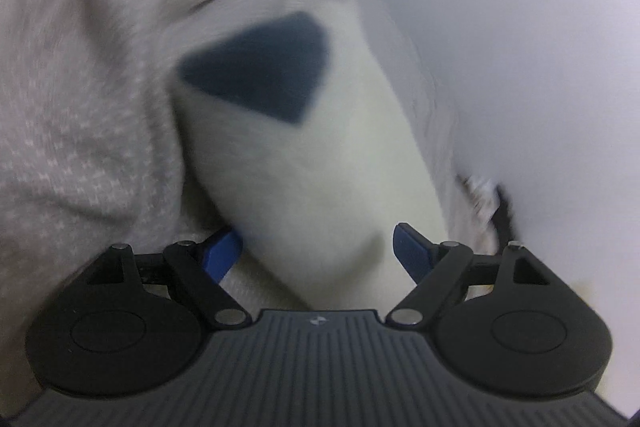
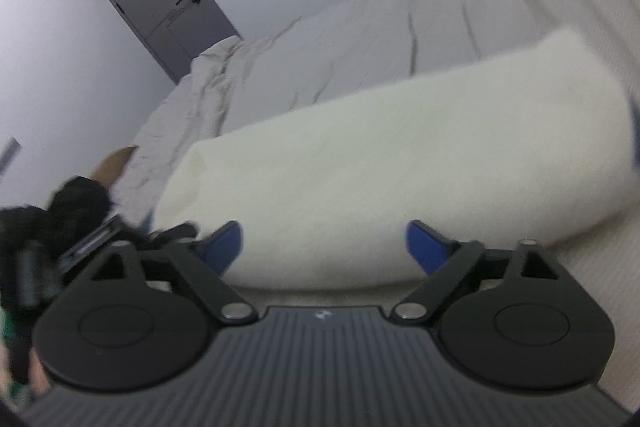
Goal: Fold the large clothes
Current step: 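Grasp the folded sweater ends with both grippers and lift it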
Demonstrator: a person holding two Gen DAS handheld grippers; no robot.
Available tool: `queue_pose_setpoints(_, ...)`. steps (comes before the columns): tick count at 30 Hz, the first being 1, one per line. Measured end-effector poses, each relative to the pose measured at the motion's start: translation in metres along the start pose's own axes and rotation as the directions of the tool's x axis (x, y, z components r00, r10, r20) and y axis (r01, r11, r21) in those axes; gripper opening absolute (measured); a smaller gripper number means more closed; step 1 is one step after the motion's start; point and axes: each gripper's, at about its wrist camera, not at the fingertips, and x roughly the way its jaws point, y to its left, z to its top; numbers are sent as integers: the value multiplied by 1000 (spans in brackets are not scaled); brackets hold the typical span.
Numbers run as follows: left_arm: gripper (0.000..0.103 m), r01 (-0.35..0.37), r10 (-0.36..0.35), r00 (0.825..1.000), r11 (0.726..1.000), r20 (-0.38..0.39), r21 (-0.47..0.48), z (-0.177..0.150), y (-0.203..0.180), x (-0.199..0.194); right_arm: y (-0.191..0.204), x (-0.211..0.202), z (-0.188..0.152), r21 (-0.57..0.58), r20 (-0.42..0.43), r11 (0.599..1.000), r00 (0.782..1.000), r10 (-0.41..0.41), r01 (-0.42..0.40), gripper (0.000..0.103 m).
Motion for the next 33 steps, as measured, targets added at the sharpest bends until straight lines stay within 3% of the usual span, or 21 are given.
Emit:
queue_pose_setpoints(3,84,37,-36,999,996,7,-87,6,15,7,-6,8,-6,91,-44,995,998,49,-45,103)
queue_pose_setpoints(7,71,39,-36,999,992,30,-121,11,21,15,-16,24,-13,202,-91,975,990,110,-89,103)
queue_pose_setpoints(10,57,6,-3,999,997,48,-72,11,13,18,-30,39,-17,338,-88,932,982,167,-129,103)
queue_pose_setpoints(14,49,-26,21,995,999,101,47,4,-9,12,-51,61,-22,472,-68,869,977,202,-147,103)
queue_pose_setpoints(18,47,-19,9,992,997,122,80,1,-17,9,-70,68,-19,557,29,811,980,196,-178,103)
queue_pose_setpoints(23,46,-11,-1,992,996,127,88,3,-21,17,-95,54,-16,658,175,730,981,89,-183,101)
queue_pose_setpoints(25,46,-5,-7,992,996,129,88,8,-20,18,-100,47,-15,659,201,737,979,17,-149,95)
queue_pose_setpoints(27,46,-1,-11,992,996,128,92,10,-11,17,-103,46,-12,639,197,764,979,-49,-91,77)
queue_pose_setpoints(30,46,-12,-4,991,993,136,116,8,-12,17,-103,47,-11,632,185,772,981,-57,-74,65)
queue_pose_setpoints(33,46,-11,-7,989,993,145,121,6,-12,5,-87,40,-6,576,192,816,979,-72,-53,53)
